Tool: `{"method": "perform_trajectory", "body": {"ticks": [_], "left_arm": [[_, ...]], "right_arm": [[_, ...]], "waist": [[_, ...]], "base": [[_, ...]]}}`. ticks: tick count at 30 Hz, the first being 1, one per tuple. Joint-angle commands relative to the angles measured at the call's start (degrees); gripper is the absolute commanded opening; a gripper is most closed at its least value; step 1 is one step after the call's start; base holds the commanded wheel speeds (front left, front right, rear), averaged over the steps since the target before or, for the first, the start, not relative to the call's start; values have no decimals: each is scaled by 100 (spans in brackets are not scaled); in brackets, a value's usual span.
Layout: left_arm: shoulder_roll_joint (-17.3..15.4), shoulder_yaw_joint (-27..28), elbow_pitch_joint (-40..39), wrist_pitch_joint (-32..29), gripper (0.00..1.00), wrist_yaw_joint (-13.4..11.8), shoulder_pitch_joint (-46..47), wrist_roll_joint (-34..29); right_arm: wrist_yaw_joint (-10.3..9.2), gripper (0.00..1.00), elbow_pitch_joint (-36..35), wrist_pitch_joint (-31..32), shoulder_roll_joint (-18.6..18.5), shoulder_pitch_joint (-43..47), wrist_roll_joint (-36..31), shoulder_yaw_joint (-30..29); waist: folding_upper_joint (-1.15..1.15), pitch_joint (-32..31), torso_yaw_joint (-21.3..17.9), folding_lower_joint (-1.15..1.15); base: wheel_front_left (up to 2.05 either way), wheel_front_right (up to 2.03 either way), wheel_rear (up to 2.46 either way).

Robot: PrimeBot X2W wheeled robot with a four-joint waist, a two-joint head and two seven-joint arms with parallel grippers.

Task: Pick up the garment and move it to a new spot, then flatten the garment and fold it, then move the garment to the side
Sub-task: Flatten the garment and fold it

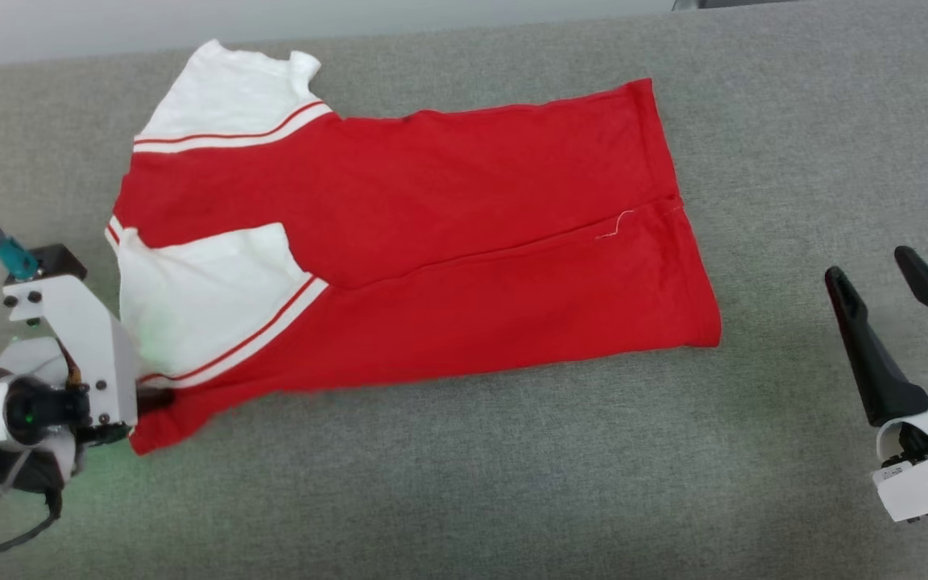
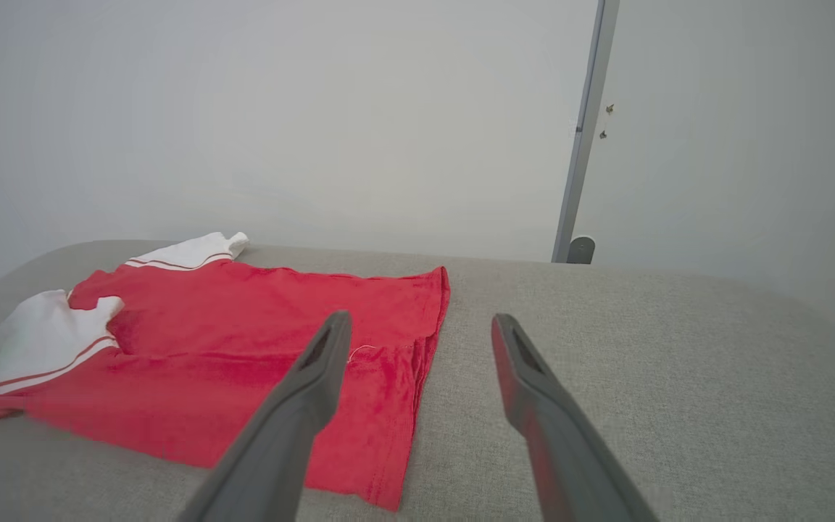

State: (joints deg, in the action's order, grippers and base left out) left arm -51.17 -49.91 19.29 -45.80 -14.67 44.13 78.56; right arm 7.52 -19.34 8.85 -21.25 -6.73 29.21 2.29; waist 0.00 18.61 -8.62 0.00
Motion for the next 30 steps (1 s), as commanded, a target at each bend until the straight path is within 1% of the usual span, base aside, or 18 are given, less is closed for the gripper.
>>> {"method": "perform_trajectory", "body": {"ticks": [1, 7, 11, 13, 14, 16, 19, 23, 24, 30], "left_arm": [[204, -168, 99, 35, 0, 62, -180, -31], [124, -101, 7, 52, 0, 151, -37, -78], [161, -102, -33, 85, 0, 137, 26, -127], [211, -102, -58, 100, 0, 152, 56, -147], [240, -111, -74, 104, 0, 160, 88, -171], [296, -118, -93, 120, 0, 183, 145, -194], [416, -142, -108, 118, 0, 213, 257, -245], [585, -158, -125, 149, 0, 270, 469, -350], [585, -158, -125, 149, 0, 270, 469, -350], [819, -189, -119, 177, 0, 363, 771, -490]], "right_arm": [[-7, 100, -9, 42, -21, -38, 50, 23], [-7, 100, 55, 448, -117, -78, 209, 48], [-7, 100, 168, 988, -208, -262, 398, 95], [-7, 100, 302, 1410, -203, -413, 524, 52], [-6, 100, 334, 1636, -290, -525, 533, 100], [-6, 100, 486, 2126, -291, -718, 663, 81], [-5, 100, 709, 2895, -379, -1064, 663, 56], [-5, 100, 998, 3838, -352, -1472, 716, 37], [-5, 100, 998, 3838, -352, -1472, 716, 37], [-5, 100, 1376, 4782, -235, -1863, 594, 46]], "waist": [[0, -6, 26, 0], [0, -17, 150, 0], [0, -1, 234, 0], [0, 22, 279, 0], [0, 42, 310, 0], [0, 83, 360, 0], [0, 165, 458, 0], [0, 325, 620, 0], [0, 325, 620, 0], [0, 640, 866, 0]], "base": [[0, 0, 0], [0, 0, 0], [0, 0, 0], [0, 0, 0], [0, 0, 0], [0, 0, 0], [0, 0, 0], [0, 0, 0], [0, 0, 0], [0, 0, 0]]}}
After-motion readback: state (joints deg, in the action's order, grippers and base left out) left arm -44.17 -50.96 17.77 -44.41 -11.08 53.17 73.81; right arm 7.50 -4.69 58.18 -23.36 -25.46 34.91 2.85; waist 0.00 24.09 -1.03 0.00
